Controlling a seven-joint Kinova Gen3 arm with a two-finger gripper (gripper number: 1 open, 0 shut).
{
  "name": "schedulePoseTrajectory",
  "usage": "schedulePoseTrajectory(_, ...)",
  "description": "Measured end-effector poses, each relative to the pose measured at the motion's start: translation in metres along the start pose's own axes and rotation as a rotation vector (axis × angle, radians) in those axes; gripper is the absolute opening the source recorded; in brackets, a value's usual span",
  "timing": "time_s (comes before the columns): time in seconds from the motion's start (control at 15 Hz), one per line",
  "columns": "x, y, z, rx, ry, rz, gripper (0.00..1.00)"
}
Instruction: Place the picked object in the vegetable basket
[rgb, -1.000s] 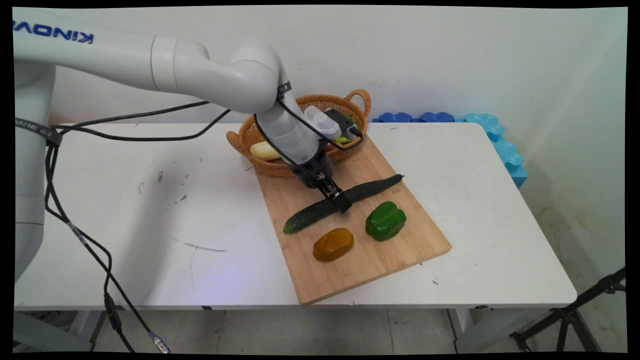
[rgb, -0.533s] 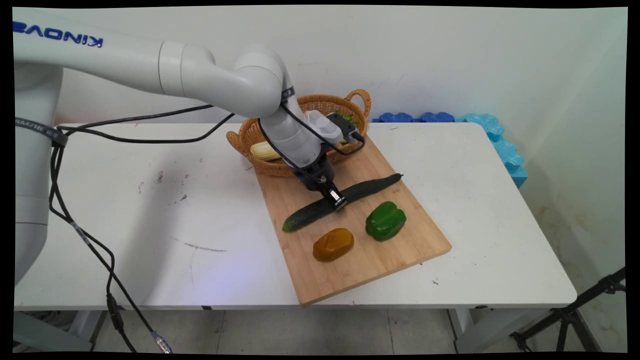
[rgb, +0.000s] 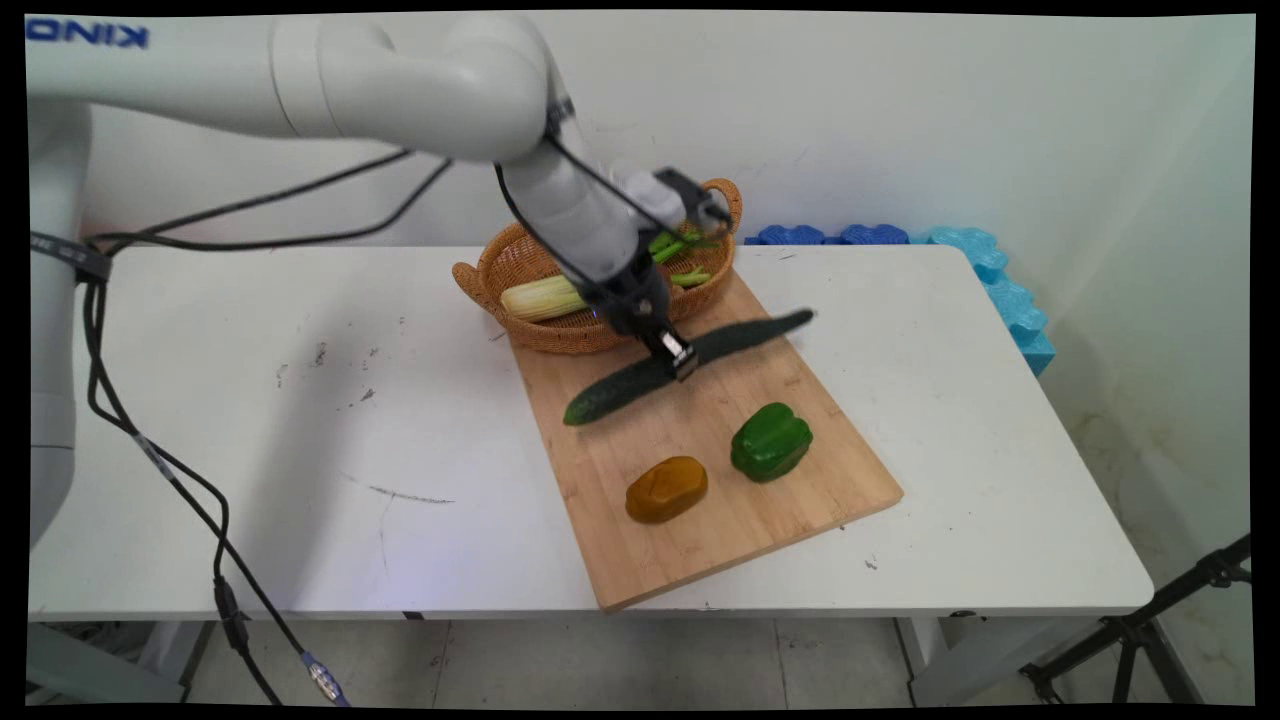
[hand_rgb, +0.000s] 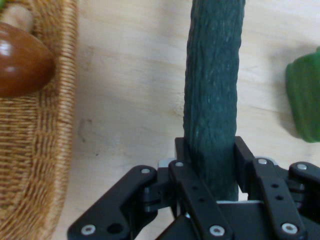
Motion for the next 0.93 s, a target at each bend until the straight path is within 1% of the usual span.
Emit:
schedulePoseTrajectory(0.2, 0.013, -0.009, -0.038, -0.002, 0.013, -0.050, 0.00)
schedulePoseTrajectory(0.4, 0.020, -0.022, -0.060, 0.011, 0.020, -0.092, 0.00)
schedulePoseTrajectory(0.53, 0.023, -0.040, -0.078, 0.039, 0.019, -0.135, 0.00)
schedulePoseTrajectory(0.67, 0.023, -0.058, -0.090, 0.072, 0.010, -0.177, 0.00)
schedulePoseTrajectory(0.93, 0.020, -0.088, -0.098, 0.134, -0.019, -0.246, 0.00)
